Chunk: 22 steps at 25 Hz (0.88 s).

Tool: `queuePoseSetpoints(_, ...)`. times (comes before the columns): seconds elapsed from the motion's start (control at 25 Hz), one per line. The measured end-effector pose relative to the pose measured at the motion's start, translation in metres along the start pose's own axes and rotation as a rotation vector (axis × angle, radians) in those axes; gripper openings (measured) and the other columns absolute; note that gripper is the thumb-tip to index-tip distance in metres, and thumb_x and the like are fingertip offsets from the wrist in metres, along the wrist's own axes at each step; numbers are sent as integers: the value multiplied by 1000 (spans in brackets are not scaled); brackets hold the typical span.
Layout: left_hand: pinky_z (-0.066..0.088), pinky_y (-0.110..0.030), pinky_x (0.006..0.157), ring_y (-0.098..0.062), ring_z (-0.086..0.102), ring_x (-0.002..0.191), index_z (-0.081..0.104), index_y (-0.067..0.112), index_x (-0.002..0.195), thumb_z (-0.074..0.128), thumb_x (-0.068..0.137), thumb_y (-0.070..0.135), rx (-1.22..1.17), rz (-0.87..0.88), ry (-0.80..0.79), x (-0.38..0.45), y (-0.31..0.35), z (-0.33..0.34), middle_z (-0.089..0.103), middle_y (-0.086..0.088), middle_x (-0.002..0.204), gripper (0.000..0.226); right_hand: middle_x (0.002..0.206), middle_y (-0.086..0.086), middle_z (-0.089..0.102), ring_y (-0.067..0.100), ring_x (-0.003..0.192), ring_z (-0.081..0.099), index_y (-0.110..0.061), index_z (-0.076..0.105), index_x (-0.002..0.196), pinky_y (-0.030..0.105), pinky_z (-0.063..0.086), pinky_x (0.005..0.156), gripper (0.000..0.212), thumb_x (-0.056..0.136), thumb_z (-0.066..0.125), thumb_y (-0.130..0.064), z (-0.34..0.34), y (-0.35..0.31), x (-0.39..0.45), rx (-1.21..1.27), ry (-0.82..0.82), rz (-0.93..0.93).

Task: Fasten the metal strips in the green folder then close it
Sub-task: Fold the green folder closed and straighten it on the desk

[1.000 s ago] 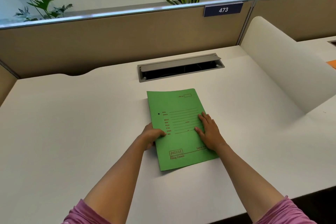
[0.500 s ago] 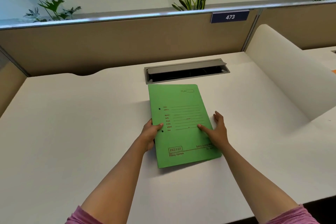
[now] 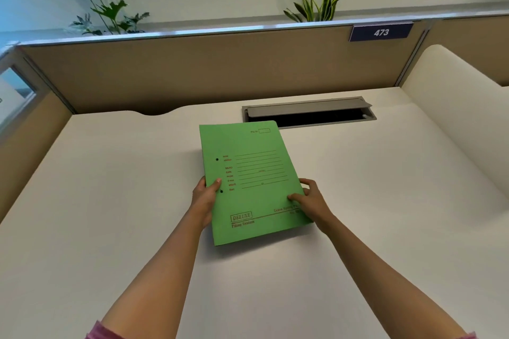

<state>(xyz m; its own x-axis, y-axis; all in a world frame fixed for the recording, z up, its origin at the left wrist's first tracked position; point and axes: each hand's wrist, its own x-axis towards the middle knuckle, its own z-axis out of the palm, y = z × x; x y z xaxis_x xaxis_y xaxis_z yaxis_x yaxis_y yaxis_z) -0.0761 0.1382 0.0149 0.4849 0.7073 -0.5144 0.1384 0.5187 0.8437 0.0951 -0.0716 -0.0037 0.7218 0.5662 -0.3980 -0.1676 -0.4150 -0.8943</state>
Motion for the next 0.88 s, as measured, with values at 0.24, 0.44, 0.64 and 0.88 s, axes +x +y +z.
queuePoseSetpoints(0.24,55,-55,93,-36,69,106,55,17,129,65,93,13,-11,78,224,24,20,-48,69,-16,121,38,118,7,60,25,104,64,-21,34,139,38,53,87,59,89,62,-9,62,-18,19,-102,4,-120)
queuePoseSetpoints(0.44,56,-41,90,-27,67,99,46,14,133,74,87,17,142,87,293,43,30,-74,65,-12,128,54,118,7,56,21,101,57,-16,29,143,29,45,85,65,88,61,-4,108,-32,38,-183,24,-185)
queuePoseSetpoints(0.64,48,-46,105,-29,55,123,34,21,144,79,80,25,435,107,390,64,30,-97,49,-9,141,79,138,12,48,28,126,49,-9,30,144,39,41,106,66,87,63,-4,150,-43,56,-290,-35,-223)
queuePoseSetpoints(0.88,30,-50,114,-35,34,138,21,22,152,82,75,30,879,210,452,92,31,-106,34,-14,146,98,147,10,29,27,136,35,-9,24,149,46,31,110,75,86,66,-12,180,-46,72,-489,-90,-284)
